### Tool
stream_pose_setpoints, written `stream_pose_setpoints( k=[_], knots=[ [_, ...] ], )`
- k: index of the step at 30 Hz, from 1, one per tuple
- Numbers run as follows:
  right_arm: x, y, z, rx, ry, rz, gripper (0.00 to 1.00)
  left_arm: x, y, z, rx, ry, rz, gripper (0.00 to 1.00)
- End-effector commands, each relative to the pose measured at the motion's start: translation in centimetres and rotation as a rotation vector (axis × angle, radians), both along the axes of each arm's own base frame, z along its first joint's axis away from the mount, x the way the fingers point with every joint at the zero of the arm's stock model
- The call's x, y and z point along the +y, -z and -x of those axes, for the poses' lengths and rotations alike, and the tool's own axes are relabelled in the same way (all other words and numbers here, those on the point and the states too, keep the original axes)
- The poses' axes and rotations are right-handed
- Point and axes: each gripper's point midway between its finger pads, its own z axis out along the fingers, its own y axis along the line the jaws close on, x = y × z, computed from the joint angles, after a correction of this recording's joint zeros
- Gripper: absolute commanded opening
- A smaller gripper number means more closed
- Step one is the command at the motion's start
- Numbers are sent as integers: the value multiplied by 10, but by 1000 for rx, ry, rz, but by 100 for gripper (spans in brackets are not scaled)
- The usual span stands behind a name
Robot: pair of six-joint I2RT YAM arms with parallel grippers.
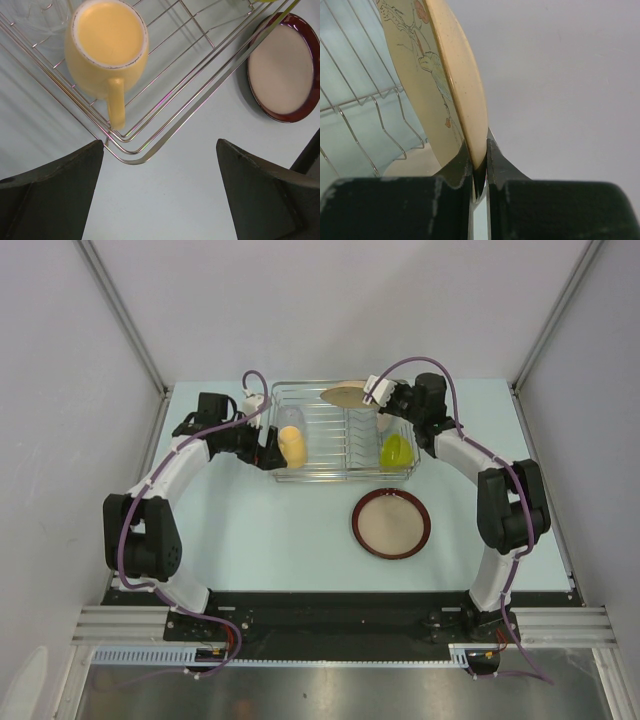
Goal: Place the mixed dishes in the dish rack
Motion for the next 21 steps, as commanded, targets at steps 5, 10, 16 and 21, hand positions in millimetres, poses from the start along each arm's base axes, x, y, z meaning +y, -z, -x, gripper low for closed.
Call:
stream_pose_setpoints(
  k=[5, 10, 16, 21],
  knots=[
    [0, -104, -4, -275, 2, -86, 0, -6, -8, 1, -28, 28, 28, 100],
    [3, -73, -12, -223, 15, -83, 0, -5, -9, 0, -30, 27, 24, 100],
    [7, -44, -21, -173, 23, -90, 0, -5, -11, -1, -34, 28, 25, 100],
    [11, -28, -28, -148, 44, -119, 0, -5, -13, -2, -33, 28, 25, 100]
  ],
)
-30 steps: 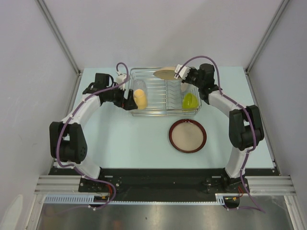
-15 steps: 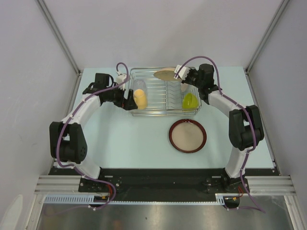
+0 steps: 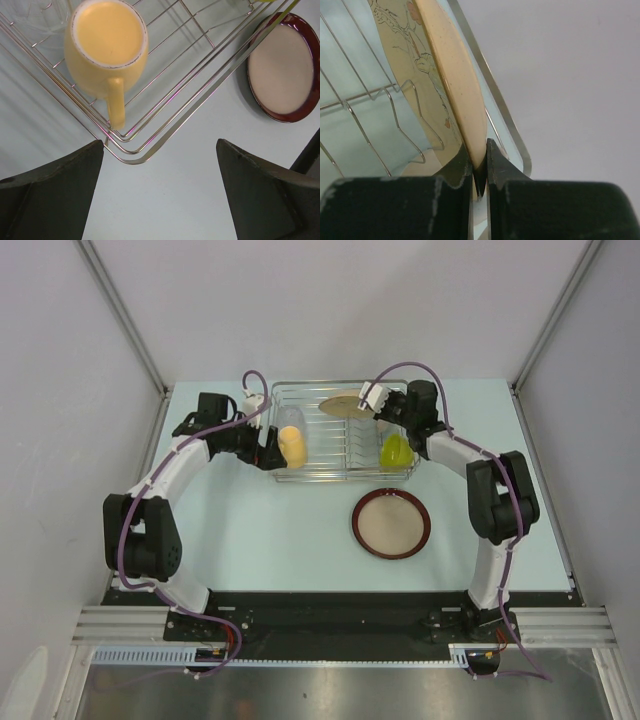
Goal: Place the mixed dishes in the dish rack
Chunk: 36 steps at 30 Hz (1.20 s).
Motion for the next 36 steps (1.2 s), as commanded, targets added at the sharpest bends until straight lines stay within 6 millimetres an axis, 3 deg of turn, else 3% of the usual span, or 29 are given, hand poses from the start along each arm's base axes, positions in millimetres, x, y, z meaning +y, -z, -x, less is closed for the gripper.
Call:
stream_pose_setpoints(
  k=[1, 7, 9, 13, 16, 17, 19, 22, 28, 36],
  knots=[
    [4, -63, -20, -195, 48, -116, 0, -5, -14, -2, -37, 29, 25, 100],
    [-2, -48, -25, -162, 101, -114, 0, -5, -12, -2, -34, 27, 21, 99],
    [-3, -50, -26, -163, 117, -137, 12, -5, -13, -2, -36, 28, 22, 100],
    [-5, -59, -25, -179, 164, -153, 23, -5, -15, -2, -39, 28, 24, 100],
    [-11, -73, -23, -189, 207, -197, 41, -5, -15, -1, -43, 29, 22, 100],
    [-13, -78, -23, -193, 217, -211, 65, -5, -15, -1, -42, 27, 23, 100],
    [-19, -92, -20, -207, 243, -239, 75, -6, -18, 0, -43, 29, 31, 100],
    [-26, -110, -17, -229, 272, -272, 99, -6, -20, 2, -47, 29, 35, 100],
    [-34, -134, -5, -231, 312, -327, 100, -6, -26, 5, -60, 31, 35, 100],
    [-15, -148, 13, -213, 275, -375, 100, -5, -27, 9, -69, 32, 37, 100]
  ],
)
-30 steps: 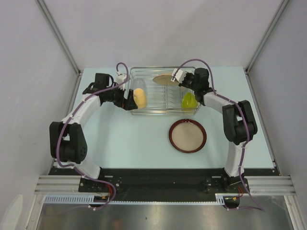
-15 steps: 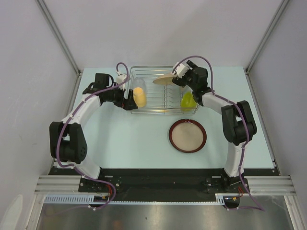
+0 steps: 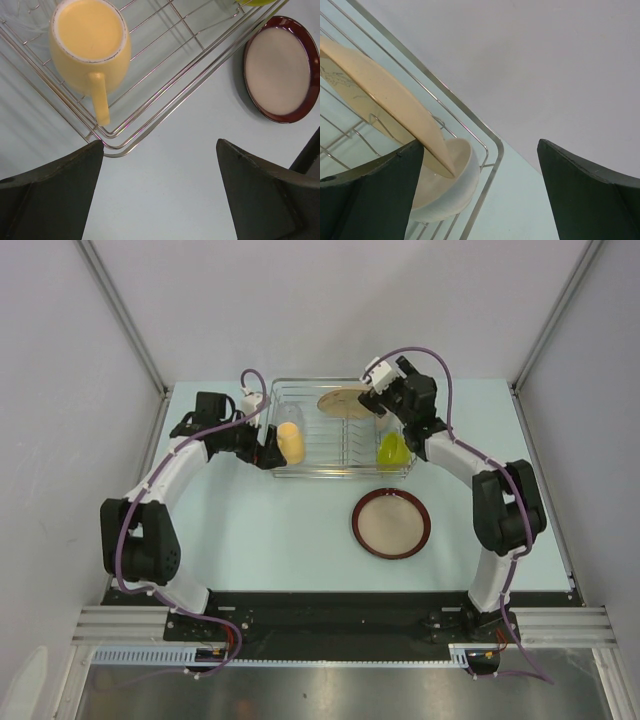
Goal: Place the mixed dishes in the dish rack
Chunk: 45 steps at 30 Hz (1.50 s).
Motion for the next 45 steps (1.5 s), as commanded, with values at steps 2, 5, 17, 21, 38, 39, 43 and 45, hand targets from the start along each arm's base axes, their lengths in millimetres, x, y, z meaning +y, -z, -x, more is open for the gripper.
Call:
stream_pose_setpoints(
  k=[2, 5, 17, 21, 38, 39, 43, 45],
  knots=[
    [10, -99, 15, -218, -8, -140, 100, -5, -17, 8, -41, 33, 33, 100],
    [30, -100, 19, -234, -49, -142, 100, -5, -17, 7, -43, 30, 33, 100],
    [29, -80, 9, -172, 10, -167, 100, -1, -15, 6, -40, 26, 25, 100],
    [28, -82, 12, -163, 3, -184, 100, -2, -16, 6, -42, 29, 33, 100],
    [142, -70, 124, 33, -565, -77, 100, -2, -19, 4, -49, 28, 36, 100],
    [143, -64, 121, 26, -554, -37, 100, -2, -20, 4, -50, 28, 36, 100],
    [151, -29, 114, 45, -522, 101, 100, -2, -20, 5, -51, 28, 34, 100],
    [145, -1, 98, 65, -432, 193, 100, -1, -18, 5, -47, 26, 31, 100]
  ],
)
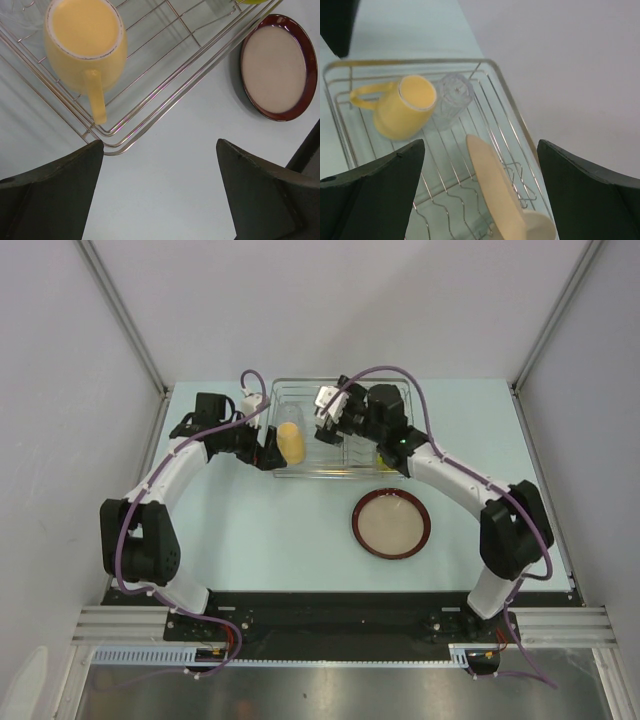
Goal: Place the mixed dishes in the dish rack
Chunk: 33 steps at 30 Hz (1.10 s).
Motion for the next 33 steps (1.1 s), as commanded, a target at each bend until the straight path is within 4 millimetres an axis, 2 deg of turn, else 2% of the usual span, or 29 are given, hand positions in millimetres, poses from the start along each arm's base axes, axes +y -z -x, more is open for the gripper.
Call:
stream_pose_setpoints(
  k=[1, 3, 8, 10, 15, 21, 24, 28, 33],
  knots=[
    [-11, 51, -29, -65, 122, 260, 100, -1, -19, 3, -54, 24, 23, 100],
    [-13, 67, -35, -70, 148, 319, 100, -1, -17, 4, -50, 23, 22, 100],
    [-18, 75, -51, -92, 203, 348, 100, 1, -15, 3, -47, 20, 22, 100],
    [-28, 82, -64, -97, 275, 368, 99, 1, -14, 3, -43, 20, 24, 100],
    [-42, 53, -94, -153, 410, 288, 100, 2, -10, 3, -38, 20, 20, 100],
    [-51, 23, -116, -208, 488, 222, 100, 2, -7, 5, -30, 21, 25, 100],
    [-63, 24, -128, -198, 532, 213, 100, 1, -6, 6, -27, 22, 26, 100],
    [-76, 11, -142, -197, 579, 165, 100, 2, -4, 7, -23, 23, 25, 100],
    [-99, 14, -158, -171, 645, 139, 100, 2, -3, 7, -21, 23, 25, 100]
  ],
)
